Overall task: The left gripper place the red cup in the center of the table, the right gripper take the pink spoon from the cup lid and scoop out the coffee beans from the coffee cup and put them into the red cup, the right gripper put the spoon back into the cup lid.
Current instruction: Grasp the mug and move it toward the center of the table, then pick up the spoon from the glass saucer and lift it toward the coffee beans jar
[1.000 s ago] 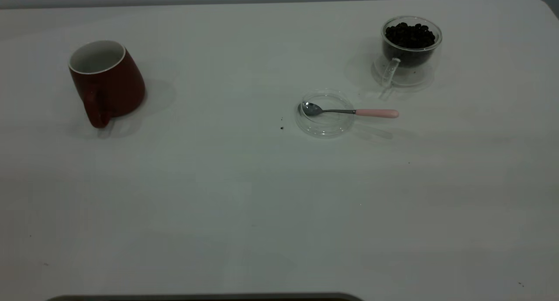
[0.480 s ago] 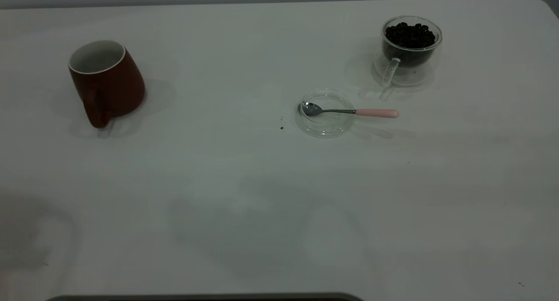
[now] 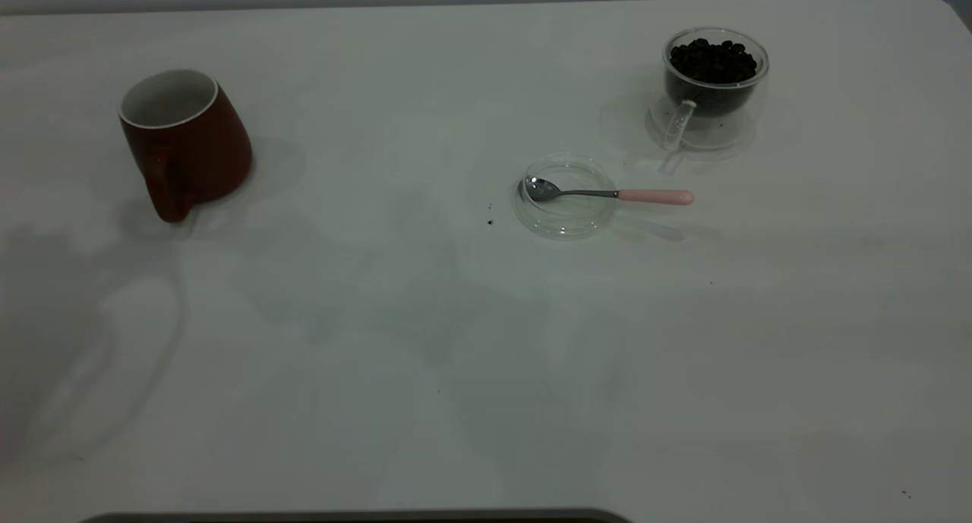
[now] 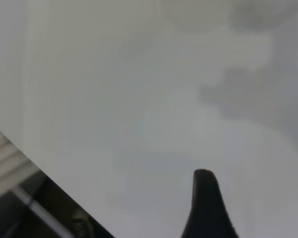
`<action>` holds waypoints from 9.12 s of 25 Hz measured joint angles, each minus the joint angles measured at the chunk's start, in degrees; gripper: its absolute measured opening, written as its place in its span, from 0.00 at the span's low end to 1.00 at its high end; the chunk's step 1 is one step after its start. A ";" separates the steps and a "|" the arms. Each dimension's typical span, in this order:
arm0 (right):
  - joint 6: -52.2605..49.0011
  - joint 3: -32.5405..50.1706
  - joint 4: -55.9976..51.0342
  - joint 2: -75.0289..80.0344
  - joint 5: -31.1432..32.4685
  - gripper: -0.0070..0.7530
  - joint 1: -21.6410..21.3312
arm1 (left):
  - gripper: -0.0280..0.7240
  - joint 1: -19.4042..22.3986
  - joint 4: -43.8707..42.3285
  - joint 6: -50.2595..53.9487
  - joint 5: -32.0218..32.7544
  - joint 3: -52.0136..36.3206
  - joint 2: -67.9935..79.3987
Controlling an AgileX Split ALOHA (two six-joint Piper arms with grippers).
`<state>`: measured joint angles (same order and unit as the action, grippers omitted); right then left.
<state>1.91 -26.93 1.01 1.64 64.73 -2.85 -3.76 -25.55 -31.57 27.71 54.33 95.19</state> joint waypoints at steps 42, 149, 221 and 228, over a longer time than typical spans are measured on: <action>-0.05 0.00 0.00 0.00 0.00 0.68 0.00 | 0.79 -12.04 -30.52 18.82 -33.15 9.46 32.54; -0.05 0.00 -0.05 0.00 0.00 0.68 0.00 | 0.79 1.06 23.11 33.73 36.76 -26.51 -84.68; -7.36 -8.43 -10.76 15.66 -10.49 0.86 0.00 | 0.79 1.26 26.35 31.57 37.16 -26.51 -96.22; 0.35 -12.18 -24.67 37.94 -17.90 0.87 0.00 | 0.79 1.26 26.35 31.57 37.16 -26.51 -96.22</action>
<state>2.26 -39.11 -23.66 39.58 46.83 -2.85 -2.50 0.80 0.00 64.88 27.82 -1.02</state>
